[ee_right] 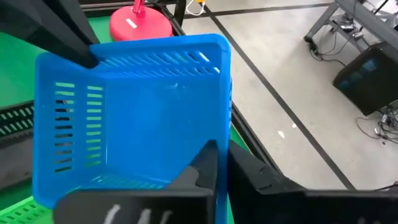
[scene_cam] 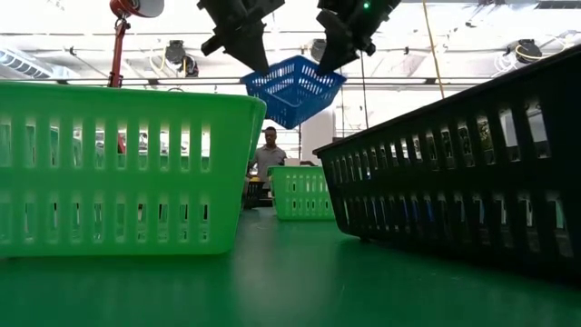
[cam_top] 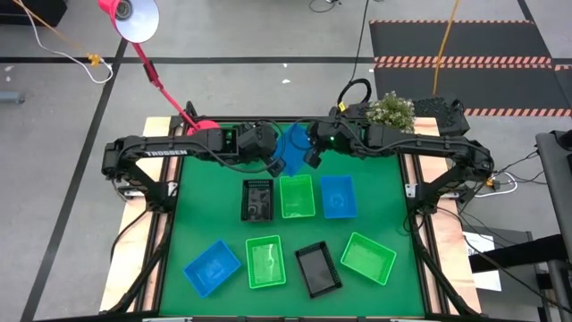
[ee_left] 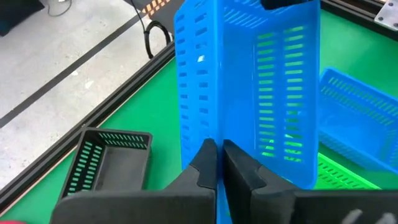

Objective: Stack baskets by color
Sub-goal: Stack the top blue bin on the middle blue bin

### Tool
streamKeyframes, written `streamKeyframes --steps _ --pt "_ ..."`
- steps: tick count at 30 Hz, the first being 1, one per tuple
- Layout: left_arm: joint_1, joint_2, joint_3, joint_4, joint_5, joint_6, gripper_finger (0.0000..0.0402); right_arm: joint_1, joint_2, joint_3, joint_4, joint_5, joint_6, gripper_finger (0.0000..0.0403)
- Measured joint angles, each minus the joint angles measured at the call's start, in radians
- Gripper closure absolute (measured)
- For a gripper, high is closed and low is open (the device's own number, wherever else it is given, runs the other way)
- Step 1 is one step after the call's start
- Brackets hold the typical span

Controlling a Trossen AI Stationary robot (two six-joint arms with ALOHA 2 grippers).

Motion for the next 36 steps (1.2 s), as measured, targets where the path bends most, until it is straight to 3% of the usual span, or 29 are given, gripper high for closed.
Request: streamKeyframes --steps 10,14,19,23,30,36 --pt "-0.003 0.000 0.000 0.047 0.024 -0.047 0.0367 -0.004 0.000 -0.005 -0.007 0.007 -0.012 0.0395" --pt "-0.005 0.000 0.000 0.054 0.039 -0.085 0.0312 -0.004 -0.001 -0.005 -0.035 -0.011 -0.019 0.0395" --pt "-0.011 -0.048 0.015 0.040 0.056 -0.137 0.0233 -0.011 -0.022 -0.006 -0.090 -0.138 -0.019 0.0398" --pt "-0.014 -0.119 0.016 0.038 0.040 -0.149 0.0198 -0.015 -0.055 -0.006 -0.110 -0.230 -0.029 0.0398" --pt "-0.011 -0.225 0.016 -0.043 0.039 -0.100 0.0204 -0.040 -0.143 -0.005 -0.191 -0.447 -0.025 0.0398" --pt "-0.016 -0.256 0.017 -0.101 0.150 -0.056 0.0224 -0.058 -0.194 -0.005 -0.309 -0.565 -0.046 0.0398"
